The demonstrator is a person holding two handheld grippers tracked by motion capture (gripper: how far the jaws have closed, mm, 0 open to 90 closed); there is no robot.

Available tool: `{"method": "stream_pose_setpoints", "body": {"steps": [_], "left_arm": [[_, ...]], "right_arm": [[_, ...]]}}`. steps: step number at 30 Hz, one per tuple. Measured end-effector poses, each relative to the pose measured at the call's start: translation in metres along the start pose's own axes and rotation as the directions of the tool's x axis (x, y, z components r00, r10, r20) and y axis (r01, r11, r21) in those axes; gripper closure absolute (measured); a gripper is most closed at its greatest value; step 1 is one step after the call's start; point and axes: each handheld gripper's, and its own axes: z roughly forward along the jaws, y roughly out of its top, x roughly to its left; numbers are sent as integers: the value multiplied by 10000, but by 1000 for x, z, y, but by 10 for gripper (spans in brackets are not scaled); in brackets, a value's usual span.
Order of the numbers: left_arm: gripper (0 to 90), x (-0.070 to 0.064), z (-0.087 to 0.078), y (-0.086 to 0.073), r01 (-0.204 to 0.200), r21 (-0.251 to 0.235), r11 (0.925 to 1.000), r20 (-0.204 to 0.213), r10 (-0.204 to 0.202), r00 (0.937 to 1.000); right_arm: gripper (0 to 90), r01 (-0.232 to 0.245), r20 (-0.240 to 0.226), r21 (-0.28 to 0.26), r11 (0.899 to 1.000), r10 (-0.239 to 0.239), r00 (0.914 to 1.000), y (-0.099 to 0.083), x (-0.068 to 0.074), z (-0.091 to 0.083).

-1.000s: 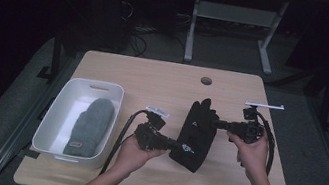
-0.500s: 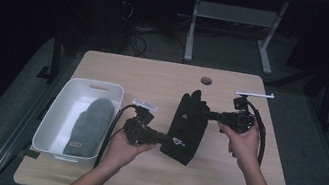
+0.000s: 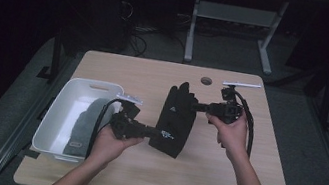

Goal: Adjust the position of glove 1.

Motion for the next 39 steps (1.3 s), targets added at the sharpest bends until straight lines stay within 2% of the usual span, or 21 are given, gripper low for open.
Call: {"method": "stream_pose_setpoints", "body": {"steps": [9, 15, 27, 39], "left_arm": [[805, 5, -18, -4, 38, -141, 9999, -176, -40, 9998], [805, 8, -23, -7, 255, -317, 9992, -199, -261, 9995], [805, 12, -40, -11, 229, -497, 9985, -346, -247, 9991], [805, 21, -63, -20, 464, -777, 9959, -491, -503, 9975]], "right_arm": [[740, 181, -180, 135, 9997, -179, 9997, 9, 14, 13], [740, 227, -254, 218, 9995, -221, 9994, 12, 19, 20], [740, 306, -545, 221, 9993, -294, 9981, 18, 29, 32], [739, 459, -743, 524, 9976, -419, 9964, 27, 45, 55]]}}
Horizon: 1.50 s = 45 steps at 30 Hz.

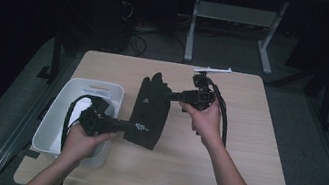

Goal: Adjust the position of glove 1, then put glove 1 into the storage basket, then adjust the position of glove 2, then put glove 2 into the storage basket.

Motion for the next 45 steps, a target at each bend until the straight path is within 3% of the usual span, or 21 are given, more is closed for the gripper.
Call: {"method": "stream_pose_setpoints", "body": {"steps": [25, 45], "left_arm": [[805, 10, -33, -9, 63, -202, 9998, -403, -71, 9992], [807, 26, -61, -20, 434, -472, 9979, -708, -467, 9964]], "right_arm": [[739, 357, -231, 304, 9989, -350, 9991, 12, 21, 32], [738, 415, -481, 554, 9976, -389, 9981, 19, 34, 67]]}}
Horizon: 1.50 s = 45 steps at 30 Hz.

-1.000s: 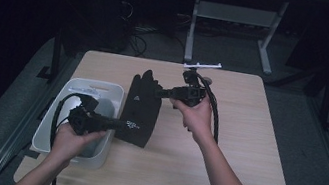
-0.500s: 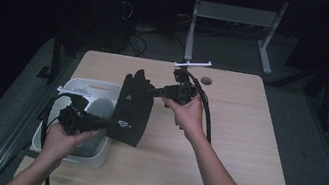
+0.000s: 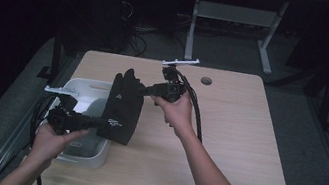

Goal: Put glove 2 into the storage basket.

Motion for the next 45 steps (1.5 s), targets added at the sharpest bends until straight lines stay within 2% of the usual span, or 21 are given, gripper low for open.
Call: {"method": "stream_pose_setpoints", "body": {"steps": [16, 22, 35, 45], "left_arm": [[808, 28, -35, -16, 461, -239, 9987, -526, -473, 9975], [809, 36, -45, -23, 735, -424, 9964, -651, -762, 9950], [808, 52, -57, -38, 1148, -419, 9925, -862, -1181, 9892], [805, 62, -61, -48, 1569, -293, 9872, -790, -1587, 9842]], "right_arm": [[738, 185, -359, 371, 9991, -171, 9992, 12, 18, 48], [738, 92, -555, 533, 9985, -62, 9984, 14, 22, 66], [738, 100, -589, 889, 9960, -47, 9983, 14, 27, 96], [737, 123, -472, 1301, 9914, -62, 9989, 7, 26, 114]]}}
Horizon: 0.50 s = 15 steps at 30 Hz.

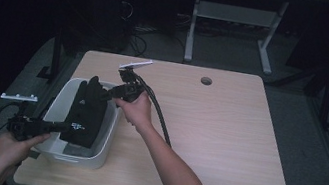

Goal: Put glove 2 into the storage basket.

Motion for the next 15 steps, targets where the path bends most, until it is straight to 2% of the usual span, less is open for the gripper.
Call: {"method": "stream_pose_setpoints", "body": {"steps": [1, 8, 15], "left_arm": [[805, 1, 0, -1, -57, 59, 10000, -13, 57, 10000], [795, 11, -1, -9, 512, 242, 9984, 225, -517, 9984], [787, 15, 0, -13, 616, 452, 9971, 176, -625, 9979]], "right_arm": [[738, -27, 0, 48, 10000, 27, 10000, -1, -1, 2], [734, -64, 181, 624, 9980, 53, 9998, -6, -4, 19], [733, -137, 382, 959, 9953, 101, 9992, -8, -9, 28]]}}
